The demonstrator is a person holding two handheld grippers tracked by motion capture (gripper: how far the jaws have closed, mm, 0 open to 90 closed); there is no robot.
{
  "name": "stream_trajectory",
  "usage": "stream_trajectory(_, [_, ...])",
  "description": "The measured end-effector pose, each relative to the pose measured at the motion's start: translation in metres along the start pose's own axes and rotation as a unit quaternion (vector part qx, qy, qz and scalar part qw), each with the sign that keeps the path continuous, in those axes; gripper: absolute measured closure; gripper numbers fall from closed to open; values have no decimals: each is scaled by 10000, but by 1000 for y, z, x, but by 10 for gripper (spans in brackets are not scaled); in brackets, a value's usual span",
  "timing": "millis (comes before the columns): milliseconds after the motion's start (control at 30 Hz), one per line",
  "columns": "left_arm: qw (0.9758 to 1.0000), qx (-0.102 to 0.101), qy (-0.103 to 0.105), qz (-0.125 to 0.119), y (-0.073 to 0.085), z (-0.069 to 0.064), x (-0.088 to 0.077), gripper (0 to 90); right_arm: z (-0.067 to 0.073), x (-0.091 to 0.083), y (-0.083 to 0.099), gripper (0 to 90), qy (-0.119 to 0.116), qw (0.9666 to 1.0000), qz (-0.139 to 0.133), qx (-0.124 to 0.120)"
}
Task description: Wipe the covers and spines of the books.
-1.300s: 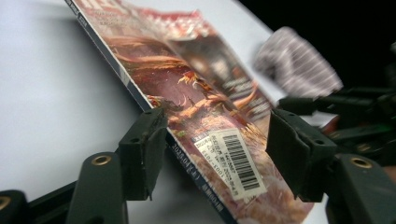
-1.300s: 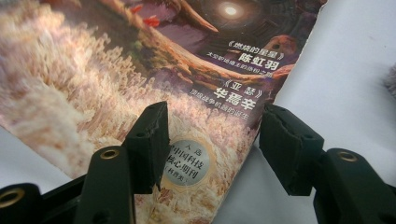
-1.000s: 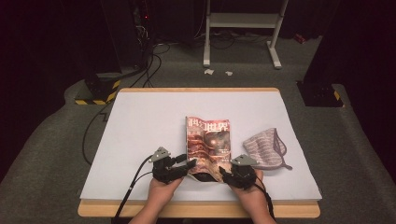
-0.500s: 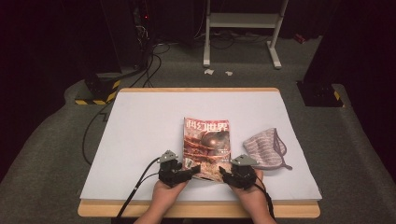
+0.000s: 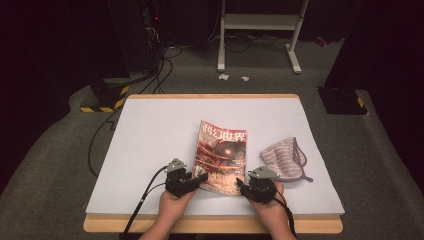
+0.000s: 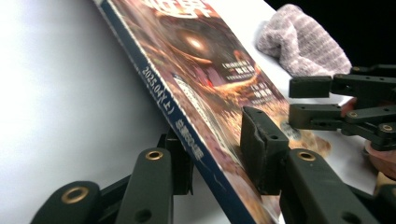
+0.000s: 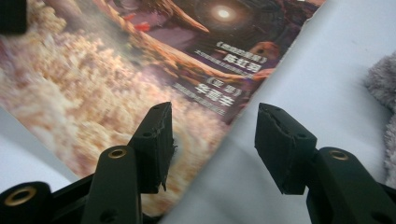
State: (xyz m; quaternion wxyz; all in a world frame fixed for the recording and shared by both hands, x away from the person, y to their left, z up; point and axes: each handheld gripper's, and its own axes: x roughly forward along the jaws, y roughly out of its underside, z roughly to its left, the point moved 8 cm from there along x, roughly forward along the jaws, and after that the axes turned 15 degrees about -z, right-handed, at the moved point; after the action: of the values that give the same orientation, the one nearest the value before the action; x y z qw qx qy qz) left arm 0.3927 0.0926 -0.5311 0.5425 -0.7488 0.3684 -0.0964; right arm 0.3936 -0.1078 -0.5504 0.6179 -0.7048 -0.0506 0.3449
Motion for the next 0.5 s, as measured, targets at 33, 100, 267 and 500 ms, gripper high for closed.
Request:
stream_trajectory(33, [10000, 24, -21, -17, -1, 2, -1, 661, 0, 0, 0, 468, -22, 10000, 29, 37])
stream_trajectory(100, [10000, 72, -49, -28, -4, 5, -3, 668, 4, 2, 2, 468, -163, 9997, 121, 132])
stream_trajectory(267, [9998, 117, -144, -119, -10, 13, -6, 677, 28, 5, 2, 463, -584, 9979, 241, 148])
stream_trajectory(500, [9990, 184, -240, -321, -16, 16, -8, 682, 44, 9, 2, 408, -653, 9972, 290, 239])
